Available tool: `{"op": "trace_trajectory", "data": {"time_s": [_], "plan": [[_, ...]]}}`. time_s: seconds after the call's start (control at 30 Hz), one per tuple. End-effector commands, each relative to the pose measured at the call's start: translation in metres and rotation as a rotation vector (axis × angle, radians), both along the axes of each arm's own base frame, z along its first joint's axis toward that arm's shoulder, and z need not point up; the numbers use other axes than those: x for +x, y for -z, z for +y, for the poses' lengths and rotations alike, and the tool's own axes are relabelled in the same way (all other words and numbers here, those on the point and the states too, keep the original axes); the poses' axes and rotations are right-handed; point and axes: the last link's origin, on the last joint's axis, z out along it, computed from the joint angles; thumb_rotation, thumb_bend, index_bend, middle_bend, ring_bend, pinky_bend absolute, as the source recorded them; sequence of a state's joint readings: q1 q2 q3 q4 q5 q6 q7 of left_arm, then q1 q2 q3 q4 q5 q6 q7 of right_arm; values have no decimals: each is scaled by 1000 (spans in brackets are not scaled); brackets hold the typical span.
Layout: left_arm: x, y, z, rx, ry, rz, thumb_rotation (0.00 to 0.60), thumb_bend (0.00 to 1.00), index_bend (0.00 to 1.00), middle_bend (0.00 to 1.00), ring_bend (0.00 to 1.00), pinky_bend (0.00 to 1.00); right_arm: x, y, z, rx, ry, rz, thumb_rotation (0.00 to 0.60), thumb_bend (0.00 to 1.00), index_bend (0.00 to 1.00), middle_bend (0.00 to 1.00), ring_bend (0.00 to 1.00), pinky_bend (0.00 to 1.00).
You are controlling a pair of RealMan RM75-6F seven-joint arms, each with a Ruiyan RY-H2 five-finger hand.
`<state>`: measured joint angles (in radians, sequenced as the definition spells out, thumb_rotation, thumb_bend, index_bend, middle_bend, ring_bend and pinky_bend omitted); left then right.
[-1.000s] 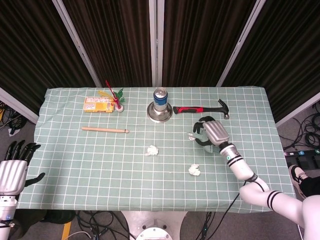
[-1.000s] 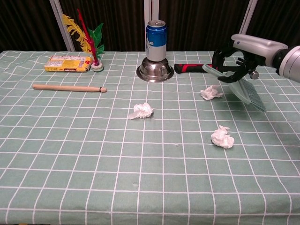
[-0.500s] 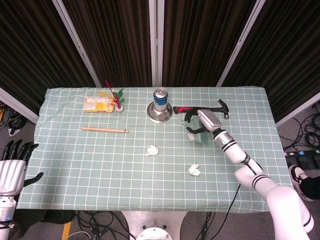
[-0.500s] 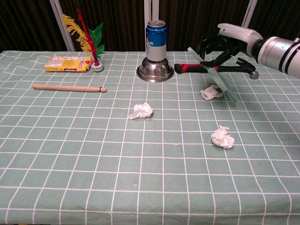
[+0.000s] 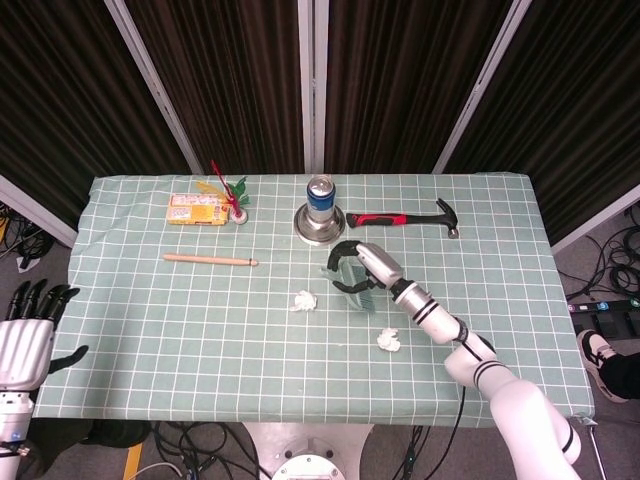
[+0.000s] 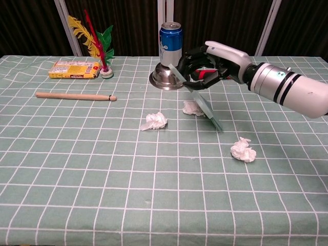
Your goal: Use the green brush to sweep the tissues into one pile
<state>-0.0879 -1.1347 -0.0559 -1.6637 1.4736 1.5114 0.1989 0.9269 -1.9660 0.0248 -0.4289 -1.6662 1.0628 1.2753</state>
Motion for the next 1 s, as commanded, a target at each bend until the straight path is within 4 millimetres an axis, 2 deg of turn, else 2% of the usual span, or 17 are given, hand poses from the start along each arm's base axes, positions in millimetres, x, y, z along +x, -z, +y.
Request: {"op": "trace_trajectory", "data": {"time_s": [0.03, 0.37, 0.6, 0.7, 0.83, 1.0], "plan": [[-1, 0, -1, 1, -1, -3, 600, 0, 185, 168, 63, 60, 13, 12, 6, 12, -20, -27, 600, 379, 620, 602, 255, 238], [-4, 2, -2, 1, 4, -19, 600, 0, 185, 168, 63, 60, 44, 30, 11, -4, -27, -99, 600, 378, 620, 604, 255, 238], [-5, 2, -1, 2, 13, -25, 600, 0, 185, 168, 63, 60, 58, 30, 11, -43, -33, -127, 600, 379, 620, 605, 262, 238], [-6, 2, -1, 4, 17, -28, 600, 0, 185, 168, 63, 60, 55, 21, 8, -71, -41, -130, 600, 388, 620, 607, 262, 238], [-6, 2, 0, 3, 25, -30, 600, 0, 185, 168, 63, 60, 44, -3, 4, -141, -46, -137, 600, 421, 620, 607, 262, 238], [-4, 2, 4, 0, 46, -28, 600, 0, 185, 168, 64, 60, 18, -35, 10, -199, -34, -115, 600, 427, 620, 608, 263, 238]]}}
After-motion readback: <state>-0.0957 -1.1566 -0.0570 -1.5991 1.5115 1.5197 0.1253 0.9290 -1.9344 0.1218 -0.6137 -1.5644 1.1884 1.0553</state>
